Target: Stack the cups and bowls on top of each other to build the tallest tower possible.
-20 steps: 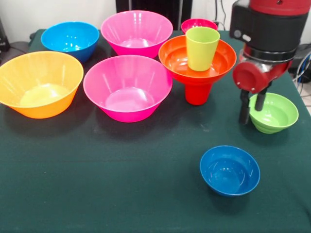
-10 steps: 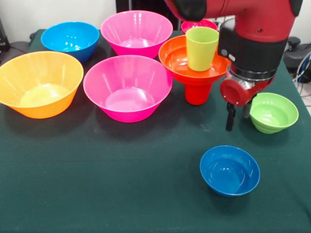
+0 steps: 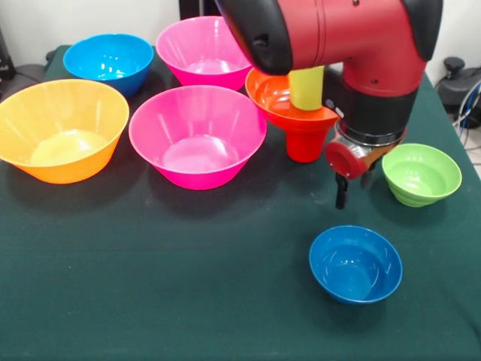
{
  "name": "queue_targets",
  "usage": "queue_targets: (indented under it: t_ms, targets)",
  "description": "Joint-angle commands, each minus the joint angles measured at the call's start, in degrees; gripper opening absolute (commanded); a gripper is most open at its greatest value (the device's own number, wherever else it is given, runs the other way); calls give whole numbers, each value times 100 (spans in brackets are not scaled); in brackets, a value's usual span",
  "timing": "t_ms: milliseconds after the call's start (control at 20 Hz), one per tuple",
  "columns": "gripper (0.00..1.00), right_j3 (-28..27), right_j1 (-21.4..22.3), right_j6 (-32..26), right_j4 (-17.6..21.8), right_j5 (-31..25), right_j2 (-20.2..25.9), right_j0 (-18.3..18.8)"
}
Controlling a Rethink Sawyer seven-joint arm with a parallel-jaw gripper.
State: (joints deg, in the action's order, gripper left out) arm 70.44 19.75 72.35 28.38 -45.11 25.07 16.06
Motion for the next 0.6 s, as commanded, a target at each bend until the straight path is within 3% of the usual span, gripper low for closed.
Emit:
queue_targets:
  t_ms: [50,600]
  targets:
    - [100,143,-160,44,-31,54,128,57]
    - [100,214,520,358,-424,-449,103,-182]
